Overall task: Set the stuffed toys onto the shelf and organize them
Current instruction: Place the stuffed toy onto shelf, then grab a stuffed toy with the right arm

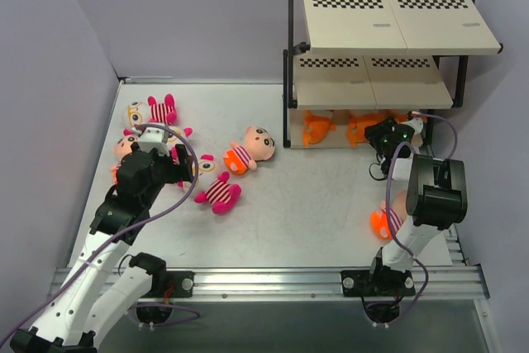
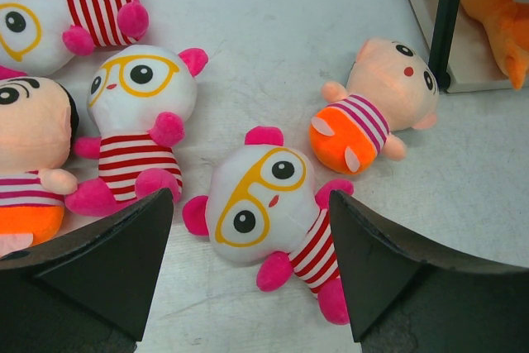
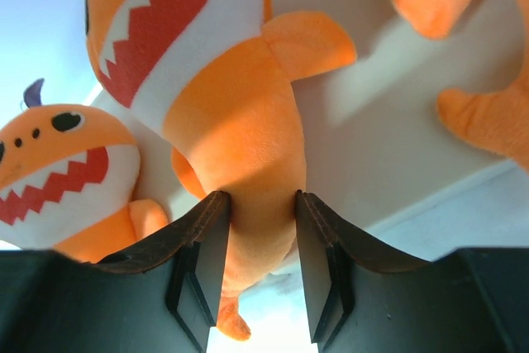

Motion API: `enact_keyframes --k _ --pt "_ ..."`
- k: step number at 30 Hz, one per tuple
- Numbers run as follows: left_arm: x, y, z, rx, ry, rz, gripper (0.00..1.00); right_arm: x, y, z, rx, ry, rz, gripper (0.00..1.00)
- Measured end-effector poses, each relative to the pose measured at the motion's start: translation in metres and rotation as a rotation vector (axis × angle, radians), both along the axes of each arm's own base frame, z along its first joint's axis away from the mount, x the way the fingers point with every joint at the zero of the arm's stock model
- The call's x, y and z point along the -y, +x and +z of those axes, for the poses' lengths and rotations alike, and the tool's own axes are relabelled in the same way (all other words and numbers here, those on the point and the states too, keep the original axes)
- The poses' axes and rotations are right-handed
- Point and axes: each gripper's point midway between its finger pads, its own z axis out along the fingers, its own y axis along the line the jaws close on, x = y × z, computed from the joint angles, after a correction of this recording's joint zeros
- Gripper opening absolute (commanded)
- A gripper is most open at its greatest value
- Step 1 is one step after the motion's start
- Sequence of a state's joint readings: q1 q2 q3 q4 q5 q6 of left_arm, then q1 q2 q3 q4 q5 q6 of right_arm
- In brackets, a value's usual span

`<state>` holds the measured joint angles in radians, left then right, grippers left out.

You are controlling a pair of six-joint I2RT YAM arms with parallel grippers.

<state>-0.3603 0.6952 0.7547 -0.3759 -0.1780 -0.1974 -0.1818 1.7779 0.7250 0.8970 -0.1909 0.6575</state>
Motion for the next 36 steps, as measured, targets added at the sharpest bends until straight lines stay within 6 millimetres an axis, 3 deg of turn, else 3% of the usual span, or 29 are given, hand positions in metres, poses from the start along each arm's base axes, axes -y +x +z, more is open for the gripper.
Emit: enact_keyframes --k 12,19,26,31,36 --pt "0.0 -0.001 0.001 0.005 -0.002 0.0 0.85 0.007 -0.008 0.003 -0.031 -0.027 -0.037 0.55" --pt "-0.001 -0.003 0.006 0.023 -0.009 -0.001 0.85 0.018 -0.026 0.045 -0.017 -0.08 -0.096 0.61" --pt "-0.002 -0.007 0.014 0.049 -0.02 -0.002 0.85 0.026 -0.062 0.085 -0.037 -0.126 -0.164 0.69" --pt "0.0 -0.01 0.019 0.067 -0.032 -0.014 0.85 0.019 -0.083 0.112 -0.081 -0.151 -0.164 0.75" --pt "0.003 -0.012 0.02 0.073 -0.036 -0.026 0.85 0.002 -0.11 0.123 -0.14 -0.182 -0.154 0.93"
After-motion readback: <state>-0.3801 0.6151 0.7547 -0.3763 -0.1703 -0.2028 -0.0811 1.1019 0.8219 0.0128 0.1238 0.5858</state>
